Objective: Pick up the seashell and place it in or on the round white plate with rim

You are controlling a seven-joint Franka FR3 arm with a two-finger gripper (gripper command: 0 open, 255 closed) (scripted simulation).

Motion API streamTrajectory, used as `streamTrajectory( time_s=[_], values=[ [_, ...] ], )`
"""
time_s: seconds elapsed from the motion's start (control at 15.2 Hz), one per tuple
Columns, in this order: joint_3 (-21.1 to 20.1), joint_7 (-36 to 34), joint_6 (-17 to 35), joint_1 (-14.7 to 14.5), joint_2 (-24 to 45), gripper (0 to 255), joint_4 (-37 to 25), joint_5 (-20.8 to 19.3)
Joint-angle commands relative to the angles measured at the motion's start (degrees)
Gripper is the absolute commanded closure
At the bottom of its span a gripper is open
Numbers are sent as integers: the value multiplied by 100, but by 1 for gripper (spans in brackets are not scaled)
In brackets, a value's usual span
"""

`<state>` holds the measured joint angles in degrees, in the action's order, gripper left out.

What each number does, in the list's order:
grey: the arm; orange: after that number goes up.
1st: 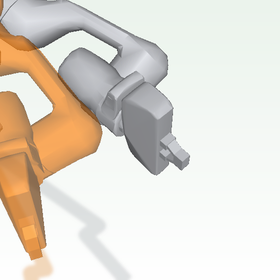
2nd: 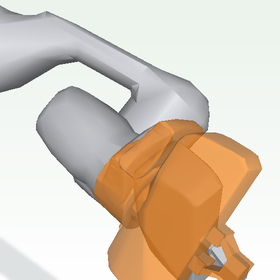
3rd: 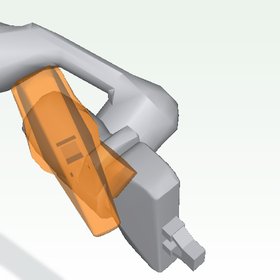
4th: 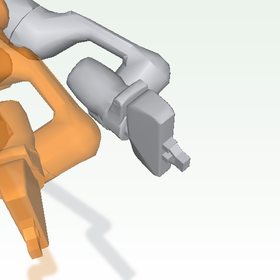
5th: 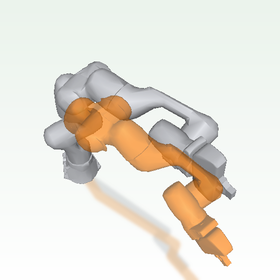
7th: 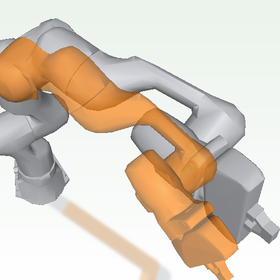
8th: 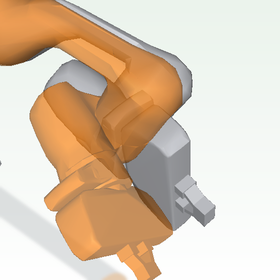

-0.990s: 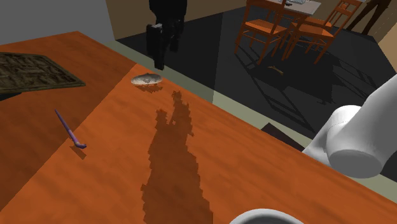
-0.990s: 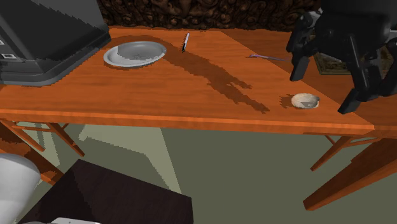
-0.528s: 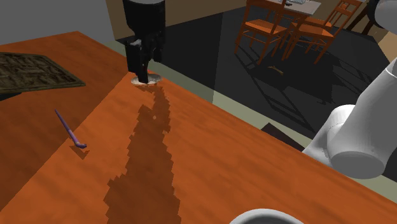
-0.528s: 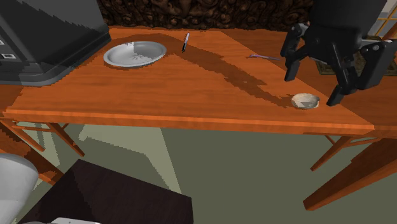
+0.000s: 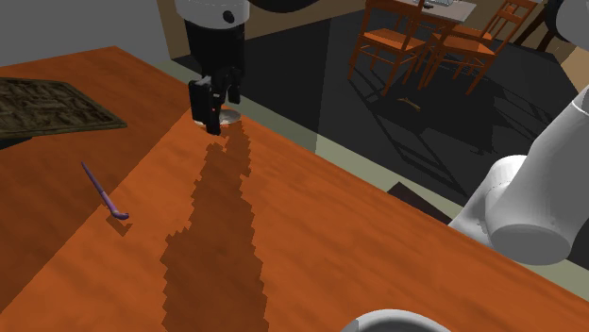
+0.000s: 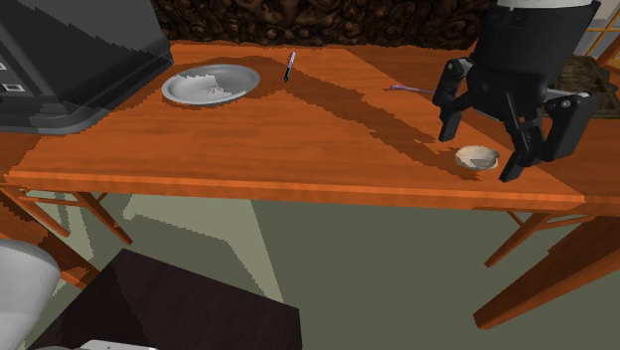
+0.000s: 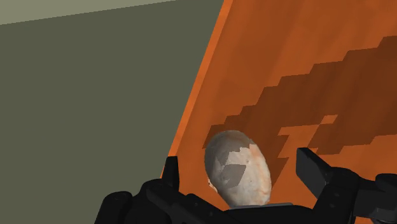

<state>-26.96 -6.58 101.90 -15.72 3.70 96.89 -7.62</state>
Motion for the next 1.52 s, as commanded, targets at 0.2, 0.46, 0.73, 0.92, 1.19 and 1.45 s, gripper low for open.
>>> streamTrajectory(
  time_s=[0.2,0.46,0.73,0.92,1.19,1.45],
  values=[
    [0,0,3,0,0,255,2,0],
    [3,6,-2,3,-2,255,-1,1],
    [0,2,-10,0,4,255,-14,-1],
    [-4,12,-151,-4,9,255,-160,0],
    [-14,29,-470,-20,50,255,-515,-14],
    [-26,38,-799,-43,116,255,-902,-42]
  ],
)
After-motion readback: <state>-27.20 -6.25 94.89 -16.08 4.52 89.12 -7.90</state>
